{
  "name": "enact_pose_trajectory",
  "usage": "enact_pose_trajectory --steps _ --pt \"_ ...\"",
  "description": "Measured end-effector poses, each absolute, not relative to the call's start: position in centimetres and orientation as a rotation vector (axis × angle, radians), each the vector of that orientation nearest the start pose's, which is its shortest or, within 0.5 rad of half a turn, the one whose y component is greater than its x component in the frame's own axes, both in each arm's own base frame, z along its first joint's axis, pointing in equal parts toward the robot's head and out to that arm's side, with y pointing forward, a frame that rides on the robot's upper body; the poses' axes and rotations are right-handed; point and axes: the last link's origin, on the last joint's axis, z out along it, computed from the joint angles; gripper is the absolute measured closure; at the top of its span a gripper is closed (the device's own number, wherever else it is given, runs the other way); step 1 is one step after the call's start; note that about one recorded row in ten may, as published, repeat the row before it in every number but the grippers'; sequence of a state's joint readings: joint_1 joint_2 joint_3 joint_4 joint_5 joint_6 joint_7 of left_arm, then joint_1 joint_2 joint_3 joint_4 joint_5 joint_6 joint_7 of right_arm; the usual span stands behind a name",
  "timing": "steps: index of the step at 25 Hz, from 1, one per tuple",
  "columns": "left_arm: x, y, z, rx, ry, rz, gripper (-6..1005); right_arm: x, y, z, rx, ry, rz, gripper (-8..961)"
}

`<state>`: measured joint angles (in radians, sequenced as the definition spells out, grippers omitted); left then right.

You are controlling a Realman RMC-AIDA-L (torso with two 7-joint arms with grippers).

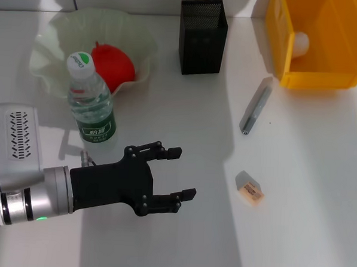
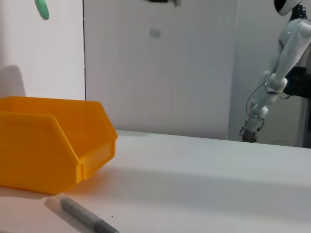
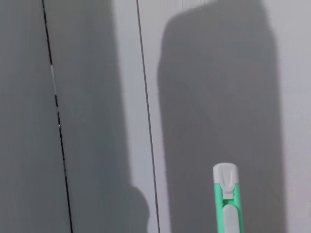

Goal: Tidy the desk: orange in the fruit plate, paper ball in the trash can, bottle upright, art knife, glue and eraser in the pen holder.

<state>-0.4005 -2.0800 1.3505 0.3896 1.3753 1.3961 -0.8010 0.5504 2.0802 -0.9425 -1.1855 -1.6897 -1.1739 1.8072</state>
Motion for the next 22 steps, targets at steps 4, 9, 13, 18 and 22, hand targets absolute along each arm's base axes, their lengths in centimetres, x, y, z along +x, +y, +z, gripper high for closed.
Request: enact_pose_trajectory --steps 4,9,13,18,22 --pt "-26.5 26.5 -7.9 -2.766 -0.225 -0.844 199 16.3 41.4 7.5 -2.297 0.354 0.879 781" --pt "-26.5 26.5 -7.8 -2.761 -0.228 -0.857 199 17.4 42.2 5.5 -2.254 0.286 0.886 780" --pt "-26.5 26.4 -7.8 -2.768 -0.223 -0.858 199 17.7 42.7 3.8 -2.222 0.223 0.905 780" --pt "-26.4 26.4 -7.9 -2.772 -0.219 -0.860 199 17.5 44.1 1.9 -2.175 0.217 0.872 780" --pt "-26.3 26.4 -7.9 -2.773 -0.219 -0.861 199 17.1 44.9 0.2 -2.196 0.260 0.830 779"
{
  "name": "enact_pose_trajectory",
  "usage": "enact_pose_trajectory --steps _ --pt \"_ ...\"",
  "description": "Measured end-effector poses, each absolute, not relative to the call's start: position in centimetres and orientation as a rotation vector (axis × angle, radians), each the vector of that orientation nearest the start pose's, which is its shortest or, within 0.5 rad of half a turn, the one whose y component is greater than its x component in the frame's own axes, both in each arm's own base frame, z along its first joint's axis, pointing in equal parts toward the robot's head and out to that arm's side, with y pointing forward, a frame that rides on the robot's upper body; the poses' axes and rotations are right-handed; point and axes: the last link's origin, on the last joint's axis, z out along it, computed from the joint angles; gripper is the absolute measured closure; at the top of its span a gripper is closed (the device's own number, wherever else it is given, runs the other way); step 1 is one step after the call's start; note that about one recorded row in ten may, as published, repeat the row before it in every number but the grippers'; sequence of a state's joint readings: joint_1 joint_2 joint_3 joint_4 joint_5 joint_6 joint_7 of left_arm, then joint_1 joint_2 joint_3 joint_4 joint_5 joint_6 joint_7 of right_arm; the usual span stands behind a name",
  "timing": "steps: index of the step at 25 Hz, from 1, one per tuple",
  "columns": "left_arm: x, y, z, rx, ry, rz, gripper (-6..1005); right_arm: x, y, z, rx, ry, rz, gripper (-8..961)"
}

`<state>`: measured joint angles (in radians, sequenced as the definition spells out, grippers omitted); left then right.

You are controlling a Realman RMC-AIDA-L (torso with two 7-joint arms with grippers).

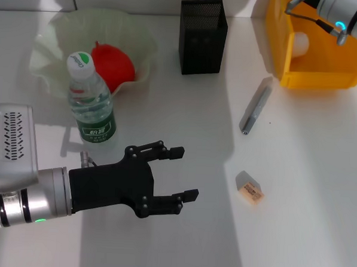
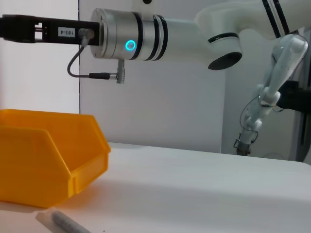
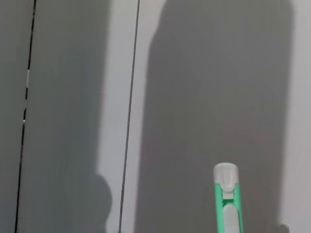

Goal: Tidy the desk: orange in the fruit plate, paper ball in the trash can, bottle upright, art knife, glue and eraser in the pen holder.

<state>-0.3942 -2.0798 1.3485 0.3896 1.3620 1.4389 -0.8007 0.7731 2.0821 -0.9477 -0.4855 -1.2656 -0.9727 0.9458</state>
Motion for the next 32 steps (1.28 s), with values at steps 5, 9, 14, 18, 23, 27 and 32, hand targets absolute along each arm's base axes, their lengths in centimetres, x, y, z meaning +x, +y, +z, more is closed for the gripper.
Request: enact_pose_trajectory --steps 5,9,14,18,23,27,32 --pt "-26.3 26.4 -7.9 -2.778 -0.215 -0.860 199 16.7 45.5 -1.0 -2.208 0.305 0.797 779" --pt "-26.2 26.4 -8.0 -2.780 -0.212 -0.861 199 16.4 45.7 -1.6 -2.219 0.322 0.789 779" --pt "-26.2 26.4 -8.0 -2.781 -0.210 -0.862 199 16.3 45.8 -2.0 -2.226 0.338 0.780 780" --pt "-26.2 26.4 -8.0 -2.782 -0.213 -0.862 199 16.1 46.2 -2.4 -2.220 0.358 0.760 781" --pt "-26.2 26.4 -8.0 -2.785 -0.224 -0.862 199 15.9 46.8 -2.9 -2.188 0.430 0.758 781" --pt "-26.2 26.4 -7.9 -2.785 -0.226 -0.864 199 15.6 46.9 -3.4 -2.204 0.427 0.735 776" --pt "-26.3 26.3 -7.9 -2.783 -0.230 -0.866 199 15.7 46.6 -4.2 -2.242 0.399 0.684 758"
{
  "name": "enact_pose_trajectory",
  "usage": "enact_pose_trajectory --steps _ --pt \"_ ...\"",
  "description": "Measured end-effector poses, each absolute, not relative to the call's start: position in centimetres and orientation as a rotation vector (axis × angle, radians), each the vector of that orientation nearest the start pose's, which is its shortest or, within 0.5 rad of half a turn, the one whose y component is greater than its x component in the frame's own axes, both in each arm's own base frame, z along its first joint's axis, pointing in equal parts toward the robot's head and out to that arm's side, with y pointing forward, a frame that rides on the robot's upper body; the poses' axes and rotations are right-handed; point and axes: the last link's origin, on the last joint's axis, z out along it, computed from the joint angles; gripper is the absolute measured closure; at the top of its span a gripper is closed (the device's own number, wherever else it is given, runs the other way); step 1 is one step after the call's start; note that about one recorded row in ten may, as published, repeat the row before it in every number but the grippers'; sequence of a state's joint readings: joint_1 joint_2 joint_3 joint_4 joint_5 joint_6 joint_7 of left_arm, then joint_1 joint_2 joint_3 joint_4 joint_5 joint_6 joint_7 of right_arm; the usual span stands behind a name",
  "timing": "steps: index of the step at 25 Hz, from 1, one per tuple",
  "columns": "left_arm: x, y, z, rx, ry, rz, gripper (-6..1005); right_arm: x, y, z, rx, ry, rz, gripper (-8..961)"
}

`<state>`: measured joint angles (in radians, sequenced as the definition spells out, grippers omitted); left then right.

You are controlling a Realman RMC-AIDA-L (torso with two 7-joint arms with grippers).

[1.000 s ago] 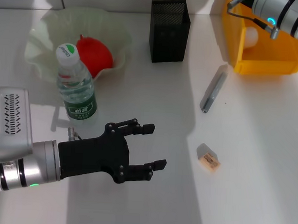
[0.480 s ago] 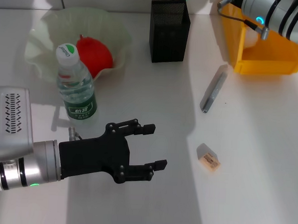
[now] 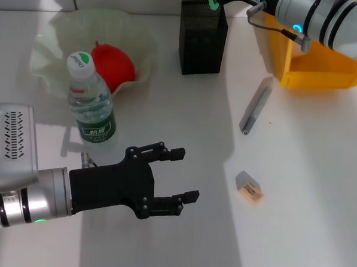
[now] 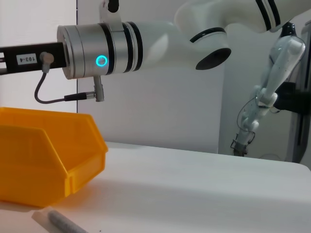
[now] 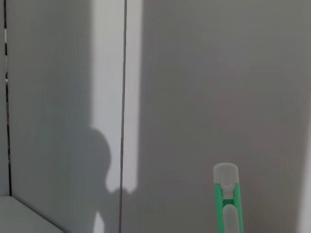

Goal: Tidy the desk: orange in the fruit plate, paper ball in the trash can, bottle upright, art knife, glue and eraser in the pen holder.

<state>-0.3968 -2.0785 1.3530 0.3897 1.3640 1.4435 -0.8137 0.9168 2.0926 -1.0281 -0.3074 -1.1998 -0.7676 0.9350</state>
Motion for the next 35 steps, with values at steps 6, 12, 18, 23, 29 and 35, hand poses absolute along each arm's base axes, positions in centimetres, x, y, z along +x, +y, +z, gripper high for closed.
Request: enact_pose_trajectory --steps 6,12,18,23,29,35 --pt "-26.3 26.3 -7.9 -2.783 -0.232 -0.866 199 16.2 46.5 -4.6 -2.245 0.387 0.644 736" --pt "-26.3 26.4 -7.9 -2.783 -0.230 -0.867 199 16.6 46.3 -4.9 -2.253 0.394 0.624 715" --pt "-26.4 26.3 -7.9 -2.782 -0.236 -0.866 199 16.8 46.2 -5.0 -2.254 0.383 0.612 693" --pt "-26.4 26.2 -7.9 -2.781 -0.239 -0.865 199 16.7 46.2 -5.1 -2.260 0.383 0.610 675" --pt "-26.4 26.2 -7.9 -2.781 -0.240 -0.865 199 16.8 46.0 -5.3 -2.271 0.380 0.604 653" --pt "-26.5 26.2 -7.9 -2.781 -0.240 -0.864 199 17.1 46.0 -4.7 -2.244 0.397 0.632 626"
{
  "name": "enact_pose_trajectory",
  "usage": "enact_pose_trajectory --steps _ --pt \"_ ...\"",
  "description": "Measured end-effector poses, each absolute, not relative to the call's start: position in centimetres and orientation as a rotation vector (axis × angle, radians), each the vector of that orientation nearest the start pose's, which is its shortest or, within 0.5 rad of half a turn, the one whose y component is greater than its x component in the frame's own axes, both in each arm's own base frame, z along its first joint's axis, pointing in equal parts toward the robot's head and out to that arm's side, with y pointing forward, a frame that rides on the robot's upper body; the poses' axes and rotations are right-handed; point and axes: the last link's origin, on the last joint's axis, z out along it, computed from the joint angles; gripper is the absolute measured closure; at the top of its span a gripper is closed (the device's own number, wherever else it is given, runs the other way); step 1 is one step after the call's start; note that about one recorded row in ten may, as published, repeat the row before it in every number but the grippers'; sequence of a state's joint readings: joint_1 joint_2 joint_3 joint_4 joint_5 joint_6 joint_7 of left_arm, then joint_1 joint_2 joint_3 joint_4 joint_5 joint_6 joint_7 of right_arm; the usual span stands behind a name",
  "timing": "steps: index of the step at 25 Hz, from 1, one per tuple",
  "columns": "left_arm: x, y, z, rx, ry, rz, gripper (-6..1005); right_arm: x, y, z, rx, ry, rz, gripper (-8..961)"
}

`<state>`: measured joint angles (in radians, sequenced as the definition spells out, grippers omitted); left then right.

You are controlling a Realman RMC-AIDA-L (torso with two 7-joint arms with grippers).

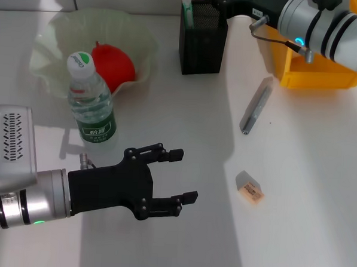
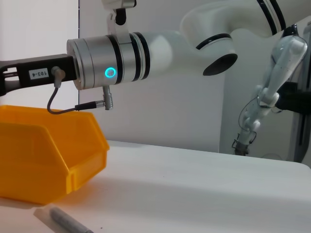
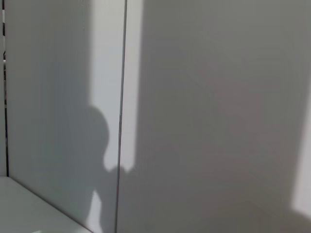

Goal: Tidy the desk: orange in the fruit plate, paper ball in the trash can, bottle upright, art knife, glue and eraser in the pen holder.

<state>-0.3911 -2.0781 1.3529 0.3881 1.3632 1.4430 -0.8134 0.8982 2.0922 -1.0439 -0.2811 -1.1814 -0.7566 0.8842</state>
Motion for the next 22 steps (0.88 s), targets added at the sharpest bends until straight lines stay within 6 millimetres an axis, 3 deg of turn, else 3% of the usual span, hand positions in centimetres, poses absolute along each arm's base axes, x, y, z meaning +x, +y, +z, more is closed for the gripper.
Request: enact_pose_trajectory --steps 4,9,12,22 --pt "-26.5 26.2 -7.9 -2.778 -0.237 -0.860 199 18.3 45.4 -3.1 -2.200 0.428 0.709 626" --pt "-26.6 26.2 -7.8 -2.773 -0.240 -0.860 199 20.2 43.2 1.2 -2.132 0.560 0.924 627" --pt "-26.6 26.2 -7.8 -2.770 -0.242 -0.860 199 21.3 41.5 3.7 -2.141 0.628 0.947 582" --pt "-27.0 26.0 -7.5 -2.761 -0.247 -0.855 199 20.7 36.8 8.9 -2.442 1.008 0.459 208"
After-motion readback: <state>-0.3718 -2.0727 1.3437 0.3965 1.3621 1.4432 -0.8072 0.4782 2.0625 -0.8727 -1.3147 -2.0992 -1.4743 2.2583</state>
